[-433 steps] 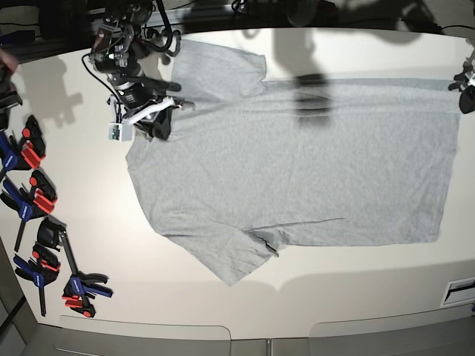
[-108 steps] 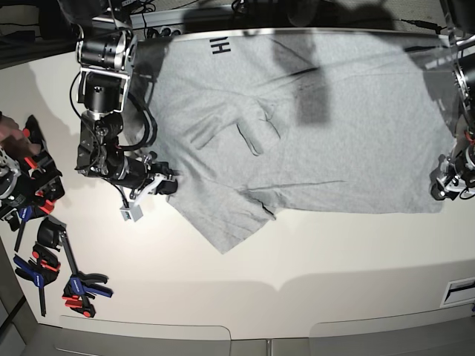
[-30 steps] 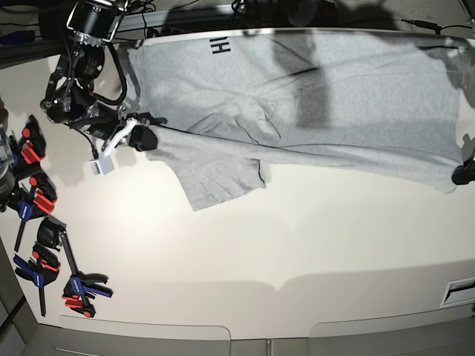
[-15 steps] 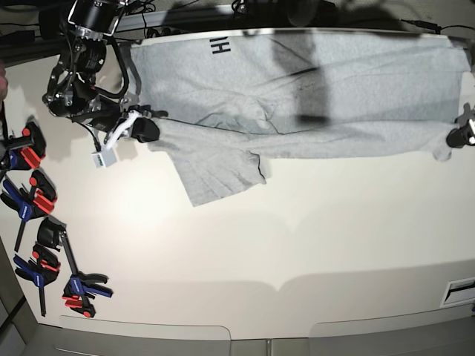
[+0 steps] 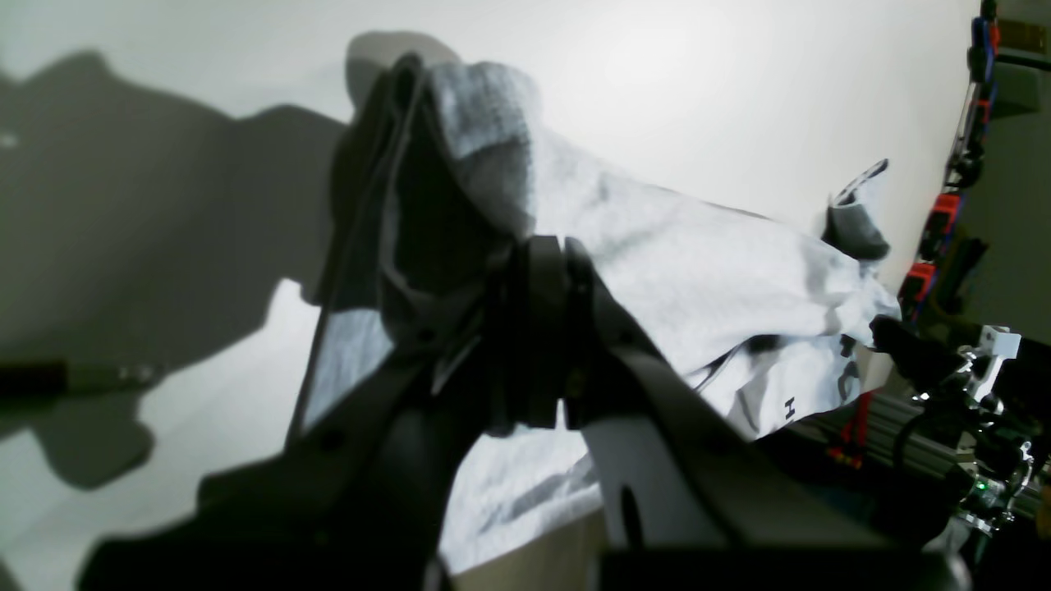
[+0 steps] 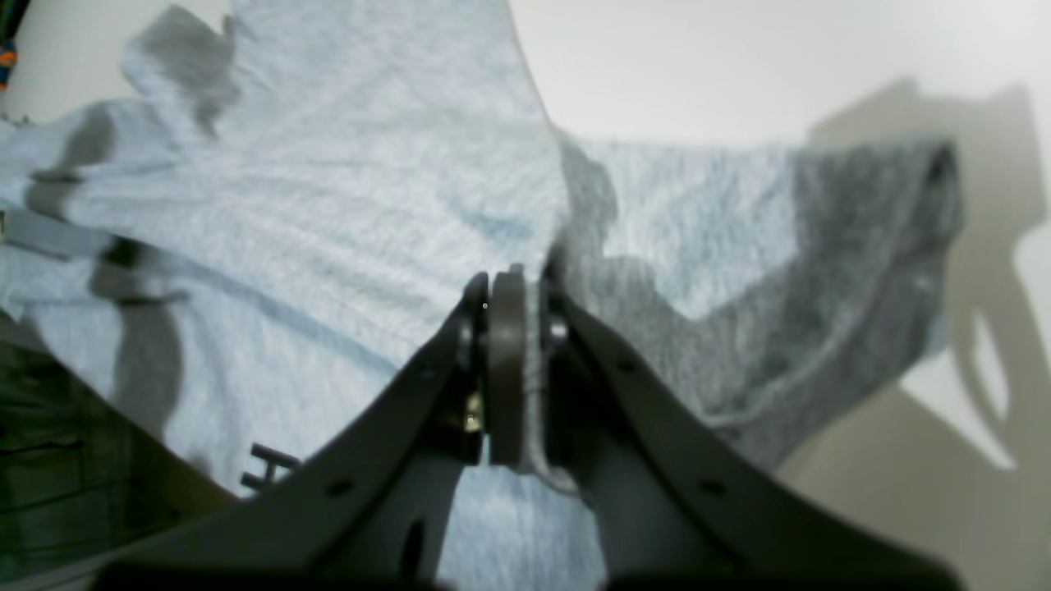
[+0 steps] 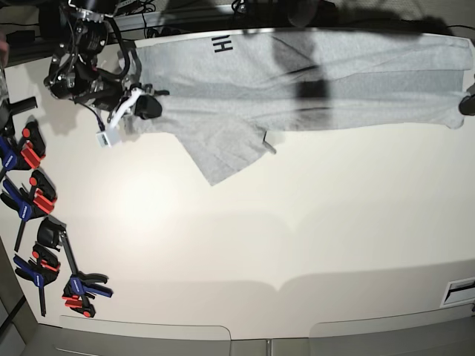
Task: Fold the T-shirt properly
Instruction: 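Lift and fold the opposite side over onto the folded side, then release the right gripper and press down the folded collar end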
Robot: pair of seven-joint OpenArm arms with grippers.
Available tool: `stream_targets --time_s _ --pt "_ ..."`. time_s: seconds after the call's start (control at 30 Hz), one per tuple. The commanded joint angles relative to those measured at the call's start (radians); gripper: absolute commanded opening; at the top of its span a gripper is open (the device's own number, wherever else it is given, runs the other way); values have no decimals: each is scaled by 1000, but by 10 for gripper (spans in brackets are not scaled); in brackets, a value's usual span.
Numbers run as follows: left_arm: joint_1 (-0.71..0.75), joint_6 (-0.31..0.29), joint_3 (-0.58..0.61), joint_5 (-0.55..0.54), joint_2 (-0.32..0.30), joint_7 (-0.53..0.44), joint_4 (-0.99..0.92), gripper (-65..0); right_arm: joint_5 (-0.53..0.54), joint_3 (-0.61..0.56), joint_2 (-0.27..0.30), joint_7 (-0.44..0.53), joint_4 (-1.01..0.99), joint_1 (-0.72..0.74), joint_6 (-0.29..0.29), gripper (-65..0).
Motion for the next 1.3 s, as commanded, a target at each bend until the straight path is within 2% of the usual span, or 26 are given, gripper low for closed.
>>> stream_targets --time_s 0.0,0.43,0.53,0.57,0.7,0.93,1.0,1.13,1.27 --pt "1 -8 -11 -21 -37 3 13 -650 16 6 14 16 19 7 7 -650" --pt "21 -8 -11 -21 -36 -1 13 -650 13 6 14 13 19 7 7 -650" --pt "21 -8 -11 -21 -37 -1 13 -496 13 6 14 28 19 7 7 -437" --pt "21 -8 -11 -21 -39 0 13 -475 14 6 14 36 19 9 7 -406" --pt "16 -8 -11 -21 -61 -8 16 -469 14 6 17 47 27 27 7 -402" --pt "14 -8 -11 -21 -106 -126 85 -469 7 8 -2 142 29 145 8 -402" --pt "14 -8 -11 -21 -101 -138 105 -469 -40 3 -31 148 26 196 9 -402" --pt "14 -8 -11 -21 -97 -137 129 -469 -197 -48 -105 226 -29 277 3 -402" --pt "15 -8 -11 -21 -97 -133 128 -469 -357 -136 -159 285 -146 343 -43 -402"
